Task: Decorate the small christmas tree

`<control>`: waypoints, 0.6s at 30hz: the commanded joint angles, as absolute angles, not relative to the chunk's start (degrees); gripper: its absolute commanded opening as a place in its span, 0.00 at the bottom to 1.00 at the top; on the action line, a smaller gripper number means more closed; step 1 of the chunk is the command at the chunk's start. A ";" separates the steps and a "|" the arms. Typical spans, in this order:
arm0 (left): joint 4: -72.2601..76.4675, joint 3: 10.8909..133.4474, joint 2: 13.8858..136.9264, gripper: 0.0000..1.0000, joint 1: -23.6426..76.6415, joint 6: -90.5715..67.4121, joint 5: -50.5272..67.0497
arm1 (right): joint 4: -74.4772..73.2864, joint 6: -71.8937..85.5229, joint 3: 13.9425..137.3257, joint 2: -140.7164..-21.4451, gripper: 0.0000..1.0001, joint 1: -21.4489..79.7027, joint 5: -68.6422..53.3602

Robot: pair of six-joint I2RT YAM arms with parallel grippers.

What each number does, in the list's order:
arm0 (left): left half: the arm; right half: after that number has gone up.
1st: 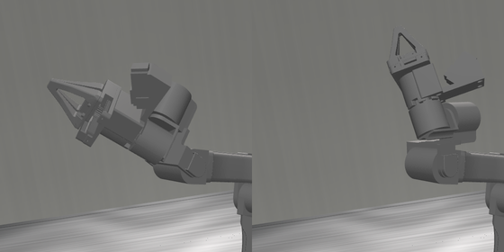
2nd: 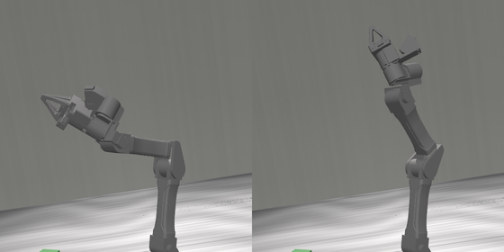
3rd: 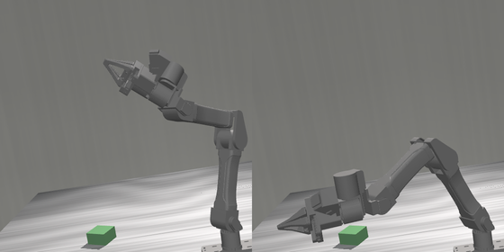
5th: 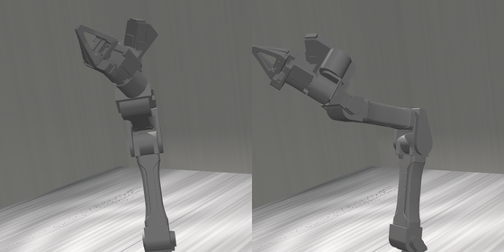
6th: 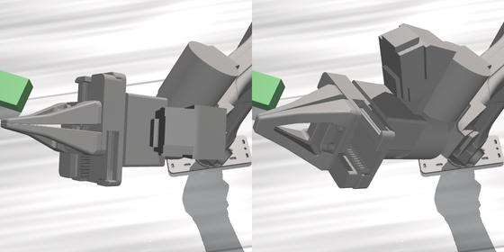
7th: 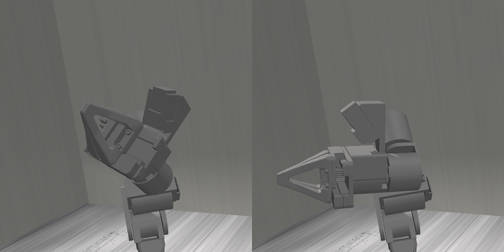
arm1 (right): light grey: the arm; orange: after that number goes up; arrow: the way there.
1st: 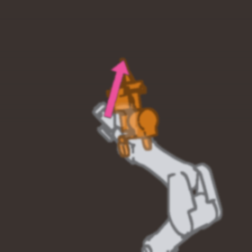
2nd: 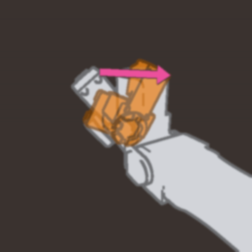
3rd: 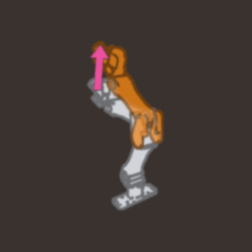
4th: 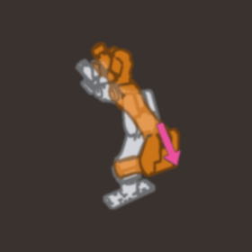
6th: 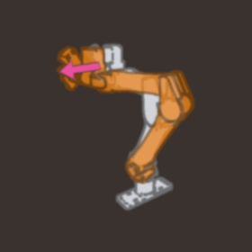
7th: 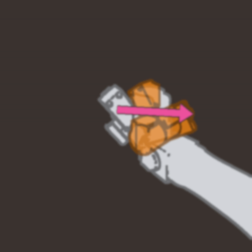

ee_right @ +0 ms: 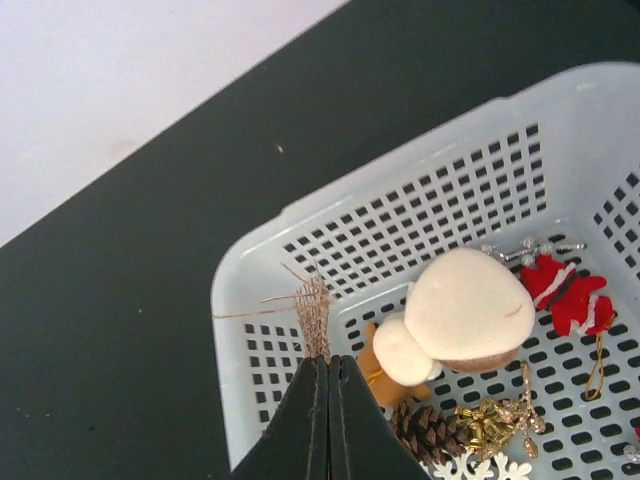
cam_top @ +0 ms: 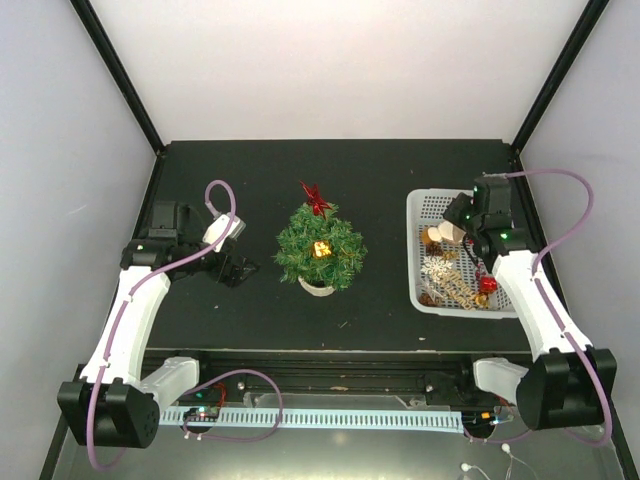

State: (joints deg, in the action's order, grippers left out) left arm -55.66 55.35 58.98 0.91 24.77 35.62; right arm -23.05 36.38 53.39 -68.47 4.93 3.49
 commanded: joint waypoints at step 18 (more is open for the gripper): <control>-58.42 58.26 58.62 0.99 1.27 28.20 37.23 | -28.64 24.15 67.51 -67.46 0.01 26.81 1.44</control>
